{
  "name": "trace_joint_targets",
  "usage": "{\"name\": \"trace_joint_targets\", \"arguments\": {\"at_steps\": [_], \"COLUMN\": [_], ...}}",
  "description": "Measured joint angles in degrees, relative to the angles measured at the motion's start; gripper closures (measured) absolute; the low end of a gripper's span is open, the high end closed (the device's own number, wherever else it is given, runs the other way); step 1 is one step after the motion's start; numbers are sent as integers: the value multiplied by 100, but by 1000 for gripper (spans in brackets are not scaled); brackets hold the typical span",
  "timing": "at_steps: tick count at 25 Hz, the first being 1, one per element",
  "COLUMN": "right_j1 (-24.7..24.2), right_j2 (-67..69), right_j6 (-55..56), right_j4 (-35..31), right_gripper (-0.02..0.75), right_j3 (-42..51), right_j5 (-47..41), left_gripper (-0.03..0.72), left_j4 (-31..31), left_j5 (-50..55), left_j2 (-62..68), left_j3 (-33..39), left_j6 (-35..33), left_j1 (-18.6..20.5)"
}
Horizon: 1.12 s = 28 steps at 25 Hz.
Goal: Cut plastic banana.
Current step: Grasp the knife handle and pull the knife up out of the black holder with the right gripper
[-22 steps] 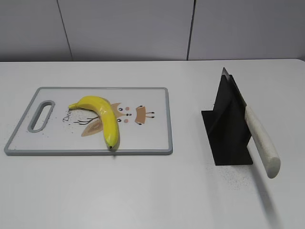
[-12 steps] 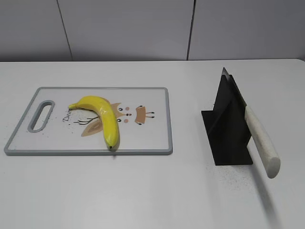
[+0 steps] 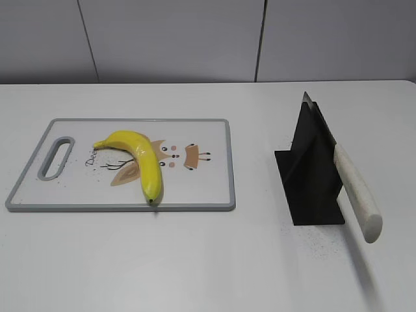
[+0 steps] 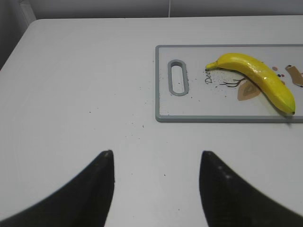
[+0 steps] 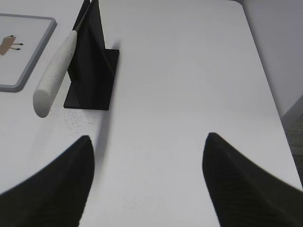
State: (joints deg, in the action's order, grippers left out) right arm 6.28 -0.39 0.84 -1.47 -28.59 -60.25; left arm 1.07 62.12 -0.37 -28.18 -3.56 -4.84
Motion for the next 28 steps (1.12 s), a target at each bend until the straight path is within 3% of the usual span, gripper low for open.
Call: {"name": "trace_joint_targets", "arguments": {"at_steps": [21, 28], "right_j1": [0, 0], "right_j2": [11, 1377], "right_j6": [0, 13], "right_j4": [-6, -324], "right_gripper": [199, 199], "right_j3": [0, -251], "right_j5": [-7, -472], "left_gripper": [151, 151], "left_j4": [0, 0], "left_j5": [0, 0], "left_j2": [0, 0], "left_j3": [0, 0], "left_j6": [0, 0], "left_j1": [0, 0]}}
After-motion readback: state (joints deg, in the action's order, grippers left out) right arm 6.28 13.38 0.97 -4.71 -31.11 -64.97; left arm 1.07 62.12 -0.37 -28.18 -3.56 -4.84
